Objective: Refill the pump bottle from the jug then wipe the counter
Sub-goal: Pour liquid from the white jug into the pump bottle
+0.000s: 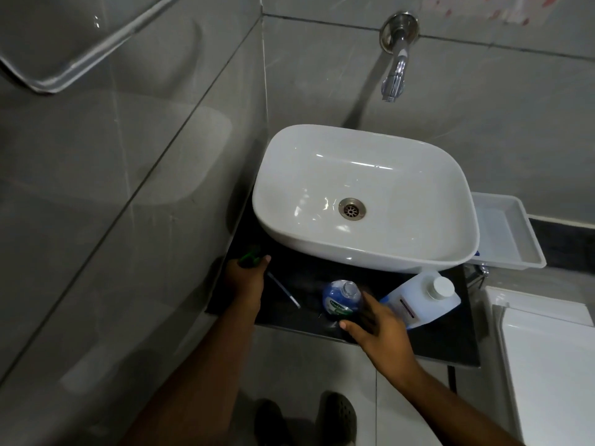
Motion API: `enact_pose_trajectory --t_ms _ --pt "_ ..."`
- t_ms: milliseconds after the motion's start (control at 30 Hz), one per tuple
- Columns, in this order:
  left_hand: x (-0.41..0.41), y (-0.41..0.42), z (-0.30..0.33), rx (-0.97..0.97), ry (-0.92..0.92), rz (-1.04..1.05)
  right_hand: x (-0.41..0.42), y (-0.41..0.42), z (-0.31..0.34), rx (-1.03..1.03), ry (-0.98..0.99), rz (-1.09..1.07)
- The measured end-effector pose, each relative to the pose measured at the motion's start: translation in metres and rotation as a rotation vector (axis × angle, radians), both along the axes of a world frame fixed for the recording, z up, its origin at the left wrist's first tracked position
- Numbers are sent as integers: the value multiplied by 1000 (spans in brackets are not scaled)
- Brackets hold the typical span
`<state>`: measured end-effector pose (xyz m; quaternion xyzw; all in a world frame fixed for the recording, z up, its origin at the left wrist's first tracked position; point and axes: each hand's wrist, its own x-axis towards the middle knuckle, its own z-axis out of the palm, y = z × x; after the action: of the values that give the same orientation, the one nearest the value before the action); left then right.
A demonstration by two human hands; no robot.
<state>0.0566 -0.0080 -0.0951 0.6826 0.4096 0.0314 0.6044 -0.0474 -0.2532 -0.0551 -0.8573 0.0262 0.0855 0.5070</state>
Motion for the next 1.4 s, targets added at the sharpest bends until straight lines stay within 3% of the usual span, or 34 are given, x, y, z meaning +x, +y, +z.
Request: enact_pose_trajectory --t_ms 333,500,700,900,1033,1133,1267,1400 --pt "-42 -7 24 28 59 -79 -60 -43 -12 44 43 -487" --pt "-78 -42 74 198 -224 -98 -61 -60 8 97 -35 -613" --pt "-78 -115 127 174 -562 -558 -28 -74 23 172 -93 -481" --pt "-50 -176 152 548 -731 -1182 -11 -75 30 71 -220 -401" --pt "-33 -191 153 666 -715 -1488 -13 -83 26 37 -193 -384" --pt "-28 -192 148 621 -572 -1664 -14 -89 20 35 -182 -365" --pt "-28 -193 139 509 -504 -1604 -15 -91 17 20 -169 -352" --pt "-36 -198 131 622 -491 -1401 -17 -89 23 18 -193 -345"
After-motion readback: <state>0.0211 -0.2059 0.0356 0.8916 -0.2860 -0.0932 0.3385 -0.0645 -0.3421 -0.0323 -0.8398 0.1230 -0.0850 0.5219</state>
